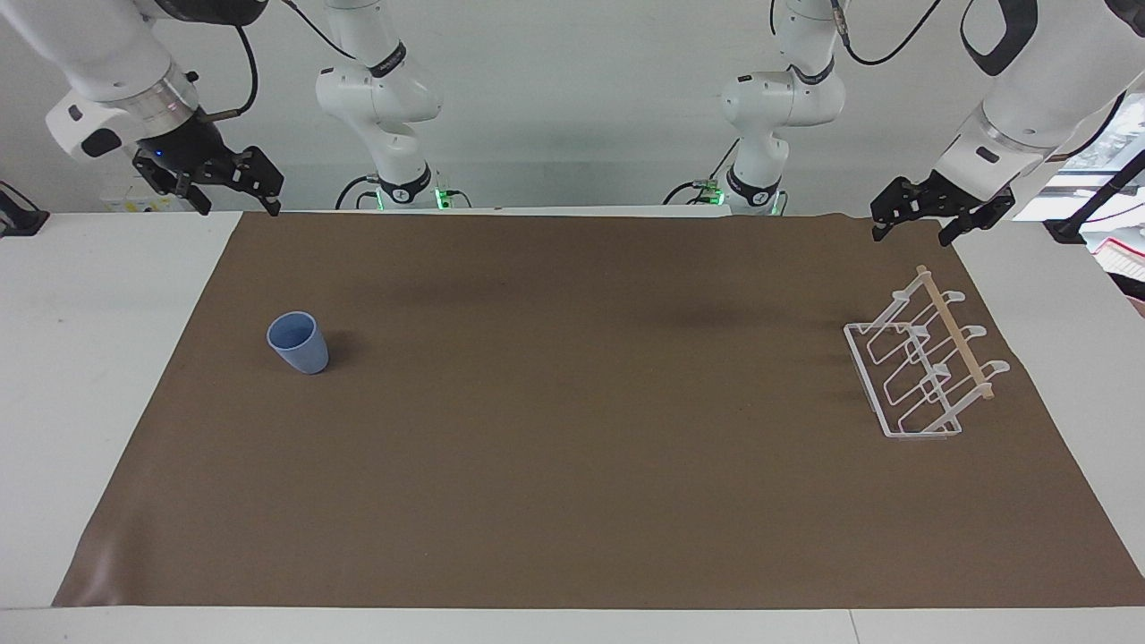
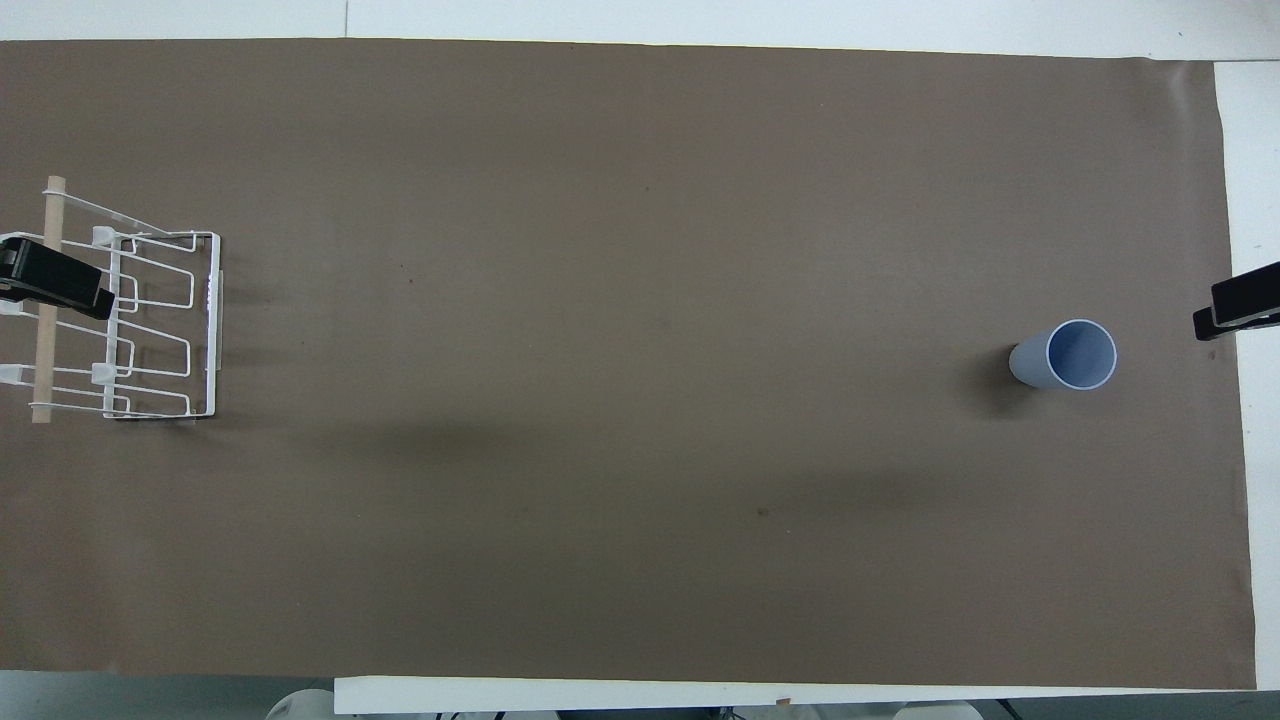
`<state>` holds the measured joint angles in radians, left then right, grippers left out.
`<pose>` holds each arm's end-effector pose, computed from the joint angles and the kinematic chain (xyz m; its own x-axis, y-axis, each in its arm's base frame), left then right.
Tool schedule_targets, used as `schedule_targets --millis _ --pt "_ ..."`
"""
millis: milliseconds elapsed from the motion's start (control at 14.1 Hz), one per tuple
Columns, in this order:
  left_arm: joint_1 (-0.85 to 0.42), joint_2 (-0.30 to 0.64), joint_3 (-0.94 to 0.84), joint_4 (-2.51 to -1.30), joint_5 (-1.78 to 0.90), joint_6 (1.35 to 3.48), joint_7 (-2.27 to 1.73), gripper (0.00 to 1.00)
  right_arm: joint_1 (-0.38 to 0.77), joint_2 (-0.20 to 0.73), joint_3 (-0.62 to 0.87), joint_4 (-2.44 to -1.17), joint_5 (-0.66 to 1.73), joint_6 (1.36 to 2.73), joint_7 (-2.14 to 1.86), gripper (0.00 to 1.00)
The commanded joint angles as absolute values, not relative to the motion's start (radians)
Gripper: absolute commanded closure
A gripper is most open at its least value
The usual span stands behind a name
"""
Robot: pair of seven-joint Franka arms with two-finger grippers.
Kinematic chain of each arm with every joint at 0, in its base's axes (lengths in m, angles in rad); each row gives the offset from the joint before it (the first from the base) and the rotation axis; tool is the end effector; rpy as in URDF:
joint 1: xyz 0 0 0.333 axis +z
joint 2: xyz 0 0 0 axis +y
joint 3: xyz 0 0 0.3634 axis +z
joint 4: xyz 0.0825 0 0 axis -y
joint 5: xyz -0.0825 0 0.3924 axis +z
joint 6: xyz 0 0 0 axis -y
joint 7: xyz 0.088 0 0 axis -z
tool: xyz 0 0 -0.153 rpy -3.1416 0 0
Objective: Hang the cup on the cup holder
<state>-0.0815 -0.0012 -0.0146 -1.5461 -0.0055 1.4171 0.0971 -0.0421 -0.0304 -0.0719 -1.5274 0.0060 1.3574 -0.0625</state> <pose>0.5374 -0.0527 0.6262 0.9732 -0.1921 -0.1263 -0.1913 -0.9814 0.0178 0.5192 -0.0591 0.6462 0.9892 -0.0488 -0.1384 -0.0516 -0.9985 -0.0168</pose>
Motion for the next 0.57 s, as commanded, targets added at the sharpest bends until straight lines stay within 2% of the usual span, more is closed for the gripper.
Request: schedule_targets --millis 0,354,495 --pt "-0.077 -0.014 -0.014 -1.557 -0.012 1.407 0.087 0.00 -0.037 -0.072 -0.061 -1.630 -0.002 1.489 -0.095 0.00" --pt "-0.077 -0.014 -0.014 -1.557 -0.012 1.407 0.087 0.00 -0.055 -0.083 -0.066 -1.883 -0.015 1.756 -0.187 0.00" --pt "-0.077 -0.014 -0.014 -1.557 -0.012 1.407 0.087 0.00 -0.095 -0.081 -0.064 -1.977 -0.017 1.863 -0.221 0.00"
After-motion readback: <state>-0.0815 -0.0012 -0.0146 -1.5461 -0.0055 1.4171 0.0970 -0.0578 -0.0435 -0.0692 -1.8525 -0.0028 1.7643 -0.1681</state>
